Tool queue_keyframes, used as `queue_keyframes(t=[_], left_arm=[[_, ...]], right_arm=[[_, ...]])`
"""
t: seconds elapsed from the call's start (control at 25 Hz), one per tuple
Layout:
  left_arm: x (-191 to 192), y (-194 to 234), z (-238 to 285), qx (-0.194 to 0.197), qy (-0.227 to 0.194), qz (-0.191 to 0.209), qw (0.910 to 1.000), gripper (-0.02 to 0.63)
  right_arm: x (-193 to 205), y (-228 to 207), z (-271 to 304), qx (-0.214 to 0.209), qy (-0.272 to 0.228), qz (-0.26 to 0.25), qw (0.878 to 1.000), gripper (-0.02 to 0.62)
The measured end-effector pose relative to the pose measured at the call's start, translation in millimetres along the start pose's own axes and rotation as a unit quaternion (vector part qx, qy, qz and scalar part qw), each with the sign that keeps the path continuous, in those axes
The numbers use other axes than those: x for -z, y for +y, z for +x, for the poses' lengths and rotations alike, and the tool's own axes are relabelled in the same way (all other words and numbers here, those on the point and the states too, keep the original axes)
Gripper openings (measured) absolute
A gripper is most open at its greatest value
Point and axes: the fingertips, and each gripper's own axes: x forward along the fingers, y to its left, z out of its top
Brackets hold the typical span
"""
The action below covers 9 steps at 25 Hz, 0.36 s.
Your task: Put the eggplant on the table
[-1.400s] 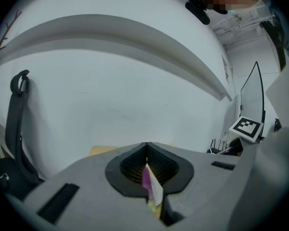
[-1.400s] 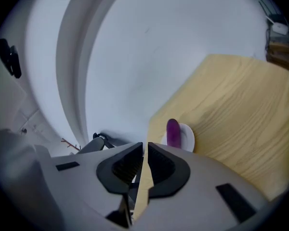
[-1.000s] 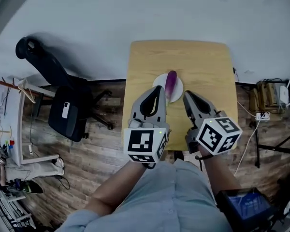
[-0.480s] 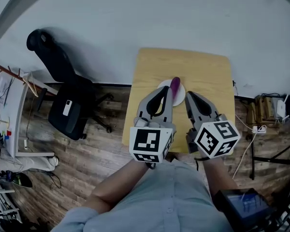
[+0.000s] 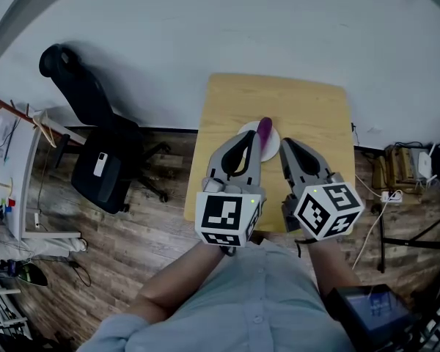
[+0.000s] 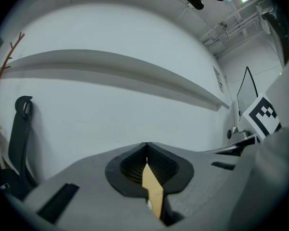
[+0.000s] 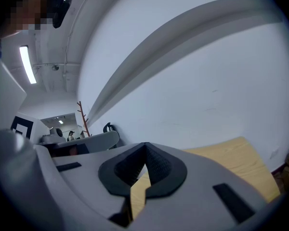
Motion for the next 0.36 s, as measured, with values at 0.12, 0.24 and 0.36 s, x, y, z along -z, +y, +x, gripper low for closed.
queue_keyframes(t=[0.12, 0.24, 0.36], left_arm=[[0.3, 1.2, 2.1, 0.0, 0.002, 0.0, 1.0, 0.006], [0.8, 3.5, 3.8, 0.0, 0.004, 0.001, 1.0, 0.006], [1.0, 6.3, 6.7, -0.001, 0.003, 0.001, 1.0, 0.006]], right_arm=[[-0.3, -1.6, 1.9, 0.0, 0.002, 0.003, 1.0, 0.0], [0.4, -1.8, 4.5, -0.001, 0.004, 0.007, 1.0, 0.0], [0.8, -2.1, 8.0, -0.002, 0.005, 0.008, 1.0, 0.0]])
